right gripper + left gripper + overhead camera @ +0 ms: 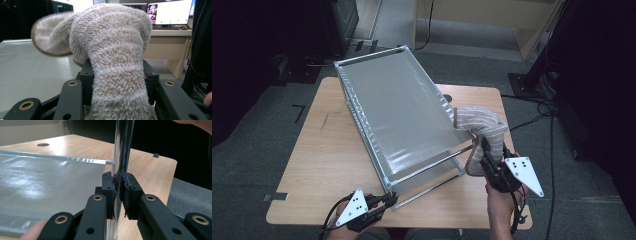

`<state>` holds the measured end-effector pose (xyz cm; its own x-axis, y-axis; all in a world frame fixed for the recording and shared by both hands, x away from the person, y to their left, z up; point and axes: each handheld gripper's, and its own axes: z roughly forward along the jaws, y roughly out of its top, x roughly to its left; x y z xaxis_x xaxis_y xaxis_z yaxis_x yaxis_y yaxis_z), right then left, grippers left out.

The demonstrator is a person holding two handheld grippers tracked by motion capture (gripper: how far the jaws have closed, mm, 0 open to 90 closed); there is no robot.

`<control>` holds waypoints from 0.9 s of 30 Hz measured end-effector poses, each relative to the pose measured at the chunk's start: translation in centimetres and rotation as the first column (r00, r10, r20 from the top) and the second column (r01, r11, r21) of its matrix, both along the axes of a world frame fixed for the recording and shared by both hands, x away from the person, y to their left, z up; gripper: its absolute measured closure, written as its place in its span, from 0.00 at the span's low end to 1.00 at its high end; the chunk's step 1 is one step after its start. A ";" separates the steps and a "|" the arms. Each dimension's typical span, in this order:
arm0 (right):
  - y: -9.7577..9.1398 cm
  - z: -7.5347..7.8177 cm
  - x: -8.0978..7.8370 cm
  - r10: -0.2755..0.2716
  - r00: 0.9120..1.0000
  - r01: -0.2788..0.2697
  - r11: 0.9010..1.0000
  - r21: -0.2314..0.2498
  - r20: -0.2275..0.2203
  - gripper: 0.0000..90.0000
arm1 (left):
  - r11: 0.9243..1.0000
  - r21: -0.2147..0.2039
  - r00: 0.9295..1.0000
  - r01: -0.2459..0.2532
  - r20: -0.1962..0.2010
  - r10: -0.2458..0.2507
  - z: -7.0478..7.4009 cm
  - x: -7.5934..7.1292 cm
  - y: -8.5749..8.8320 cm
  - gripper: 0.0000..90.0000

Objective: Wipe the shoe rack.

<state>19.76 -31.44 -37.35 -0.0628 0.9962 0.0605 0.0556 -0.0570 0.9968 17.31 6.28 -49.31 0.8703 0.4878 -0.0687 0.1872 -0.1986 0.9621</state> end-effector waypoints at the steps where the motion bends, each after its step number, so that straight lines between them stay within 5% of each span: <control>1: -0.2 0.0 0.1 0.002 1.000 -0.002 1.000 0.000 -0.012 0.63 | 1.000 0.002 1.000 -0.001 -0.001 0.001 0.0 0.0 0.0 0.91; 4: -0.4 -1.4 0.7 0.022 0.997 -0.023 1.000 -0.008 -0.078 0.59 | 1.000 0.001 1.000 -0.001 -0.002 0.001 0.0 0.0 0.0 0.91; 7: -1.0 -3.3 0.6 0.023 1.000 -0.023 0.999 0.025 -0.012 0.53 | 1.000 0.003 1.000 0.001 -0.004 -0.001 0.0 0.0 0.0 0.91; 10: -1.4 -5.2 0.6 0.001 1.000 -0.001 1.000 0.014 -0.011 0.46 | 1.000 0.002 1.000 0.002 -0.005 -0.002 0.0 0.0 0.0 0.91; 16: -1.1 -9.6 1.4 -0.012 0.990 0.008 1.000 -0.026 -0.137 0.44 | 1.000 0.003 1.000 0.008 -0.008 -0.008 0.0 0.1 0.0 0.91; 19: -0.8 -10.9 2.0 -0.010 0.981 0.006 1.000 -0.024 -0.191 0.44 | 1.000 0.004 1.000 0.010 -0.008 -0.010 0.0 0.1 0.0 0.91; 22: 0.0 -12.0 2.2 -0.023 0.974 0.000 0.995 -0.103 -0.227 0.44 | 1.000 0.005 1.000 0.012 -0.007 -0.012 0.0 0.2 0.0 0.91; 27: 1.7 -13.5 2.1 -0.021 0.951 -0.019 0.992 -0.126 -0.308 0.44 | 1.000 0.008 1.000 0.013 -0.007 -0.013 0.0 0.2 0.0 0.91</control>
